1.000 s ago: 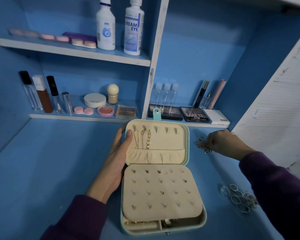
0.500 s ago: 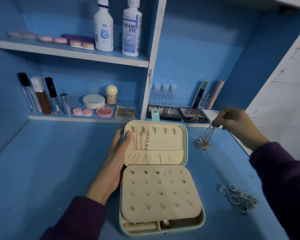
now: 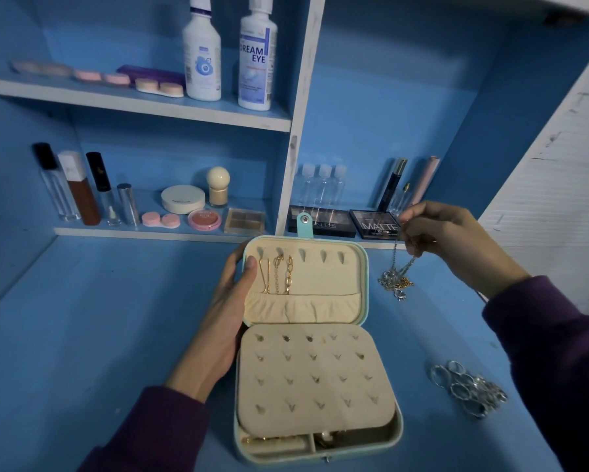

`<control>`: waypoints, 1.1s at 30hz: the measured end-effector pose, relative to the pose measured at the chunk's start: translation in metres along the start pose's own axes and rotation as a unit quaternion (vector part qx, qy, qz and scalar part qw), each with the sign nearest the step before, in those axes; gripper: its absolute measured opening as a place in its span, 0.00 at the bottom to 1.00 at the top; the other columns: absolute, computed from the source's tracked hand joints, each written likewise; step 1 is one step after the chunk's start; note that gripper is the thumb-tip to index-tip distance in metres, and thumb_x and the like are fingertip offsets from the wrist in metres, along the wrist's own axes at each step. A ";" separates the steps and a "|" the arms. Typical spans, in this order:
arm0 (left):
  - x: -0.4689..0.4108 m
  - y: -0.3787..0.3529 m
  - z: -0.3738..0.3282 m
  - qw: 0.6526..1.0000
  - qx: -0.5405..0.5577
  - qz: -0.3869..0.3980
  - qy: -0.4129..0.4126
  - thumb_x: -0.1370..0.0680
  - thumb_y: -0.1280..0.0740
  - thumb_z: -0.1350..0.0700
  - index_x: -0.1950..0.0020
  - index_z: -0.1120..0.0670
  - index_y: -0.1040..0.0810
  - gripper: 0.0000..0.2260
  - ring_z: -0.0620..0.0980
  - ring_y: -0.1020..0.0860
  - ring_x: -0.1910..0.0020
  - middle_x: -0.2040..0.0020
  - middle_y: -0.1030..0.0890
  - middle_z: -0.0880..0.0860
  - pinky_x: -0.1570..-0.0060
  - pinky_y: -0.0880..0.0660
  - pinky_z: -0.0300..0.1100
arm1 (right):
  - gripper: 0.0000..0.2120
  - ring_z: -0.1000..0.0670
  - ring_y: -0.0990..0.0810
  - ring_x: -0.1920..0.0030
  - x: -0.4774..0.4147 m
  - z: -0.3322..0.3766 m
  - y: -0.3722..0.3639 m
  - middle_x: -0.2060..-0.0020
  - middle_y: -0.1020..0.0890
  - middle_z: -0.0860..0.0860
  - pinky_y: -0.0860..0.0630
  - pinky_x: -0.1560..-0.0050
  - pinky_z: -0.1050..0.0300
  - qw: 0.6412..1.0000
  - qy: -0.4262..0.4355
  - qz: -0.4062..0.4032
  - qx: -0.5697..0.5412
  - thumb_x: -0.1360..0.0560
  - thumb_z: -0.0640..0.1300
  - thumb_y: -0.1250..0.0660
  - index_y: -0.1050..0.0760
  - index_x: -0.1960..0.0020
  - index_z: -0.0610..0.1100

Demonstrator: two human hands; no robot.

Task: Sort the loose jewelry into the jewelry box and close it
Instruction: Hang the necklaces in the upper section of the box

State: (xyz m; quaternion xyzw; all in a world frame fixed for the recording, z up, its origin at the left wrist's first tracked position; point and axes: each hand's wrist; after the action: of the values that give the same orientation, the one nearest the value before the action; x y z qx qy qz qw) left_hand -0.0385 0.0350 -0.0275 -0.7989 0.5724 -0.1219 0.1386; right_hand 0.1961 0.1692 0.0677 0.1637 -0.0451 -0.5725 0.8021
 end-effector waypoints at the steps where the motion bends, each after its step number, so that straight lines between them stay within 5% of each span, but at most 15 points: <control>1: 0.000 0.000 0.000 1.000 -0.001 0.001 0.000 0.20 0.42 0.49 0.33 0.44 0.30 0.15 0.40 0.18 0.53 0.51 0.16 0.44 0.63 0.21 0.35 | 0.10 0.48 0.28 0.69 0.000 -0.002 -0.001 0.69 0.22 0.45 0.29 0.66 0.59 1.000 -0.008 0.005 0.006 0.26 0.28 0.40 0.24 0.57 0.39; 8: 0.000 -0.001 -0.002 1.000 0.001 0.000 0.007 0.19 0.43 0.48 0.34 0.42 0.30 0.14 0.39 0.18 0.54 0.47 0.18 0.45 0.64 0.21 0.36 | 0.10 0.55 0.29 0.71 0.003 -0.013 -0.004 0.66 0.21 0.47 0.30 0.69 0.66 0.995 -0.022 0.054 0.085 0.29 0.28 0.32 0.22 0.53 0.41; 15: 0.001 -0.001 -0.002 1.000 0.005 0.008 0.000 0.20 0.42 0.49 0.32 0.45 0.31 0.16 0.41 0.18 0.51 0.43 0.19 0.49 0.63 0.22 0.35 | 0.10 0.53 0.34 0.75 0.008 -0.008 -0.007 0.69 0.22 0.47 0.34 0.73 0.67 0.993 -0.028 0.049 0.100 0.26 0.29 0.36 0.20 0.52 0.41; 20: 0.002 -0.001 -0.002 1.000 0.008 0.012 -0.003 0.19 0.43 0.49 0.32 0.44 0.31 0.16 0.41 0.18 0.50 0.42 0.19 0.49 0.62 0.21 0.36 | 0.09 0.48 0.30 0.70 0.009 -0.007 -0.008 0.71 0.26 0.45 0.28 0.64 0.58 0.997 -0.043 0.042 0.048 0.24 0.31 0.38 0.21 0.53 0.39; 24: 0.002 0.000 -0.002 1.000 0.004 0.011 -0.001 0.19 0.43 0.49 0.32 0.45 0.31 0.16 0.41 0.18 0.52 0.43 0.19 0.49 0.63 0.22 0.35 | 0.09 0.48 0.29 0.74 0.012 -0.005 -0.007 0.67 0.20 0.44 0.27 0.68 0.60 0.996 -0.046 0.051 0.048 0.25 0.30 0.38 0.21 0.51 0.40; 29: 0.001 0.000 -0.002 1.000 0.000 0.008 0.003 0.19 0.43 0.49 0.31 0.45 0.31 0.16 0.40 0.18 0.52 0.43 0.20 0.49 0.63 0.22 0.35 | 0.11 0.48 0.26 0.78 0.011 -0.006 -0.005 0.65 0.17 0.44 0.26 0.72 0.61 0.994 -0.025 0.042 0.094 0.26 0.29 0.35 0.22 0.48 0.40; 33: 0.002 -0.001 -0.002 1.000 0.002 0.003 0.004 0.19 0.42 0.49 0.34 0.44 0.30 0.14 0.40 0.18 0.54 0.47 0.18 0.47 0.64 0.21 0.35 | 0.12 0.49 0.20 0.74 0.010 -0.011 -0.004 0.64 0.15 0.48 0.21 0.66 0.62 0.981 0.007 0.028 0.192 0.26 0.31 0.34 0.21 0.47 0.43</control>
State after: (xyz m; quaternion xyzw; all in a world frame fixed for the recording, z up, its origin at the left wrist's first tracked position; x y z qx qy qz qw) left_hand -0.0381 0.0333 -0.0249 -0.7962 0.5754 -0.1257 0.1384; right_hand 0.1987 0.1608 0.0550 0.3173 -0.1529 -0.5290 0.7721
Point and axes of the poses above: each hand's wrist, its own x-axis away from the middle knuckle, its own y-axis out of the back of the hand, z = x × y
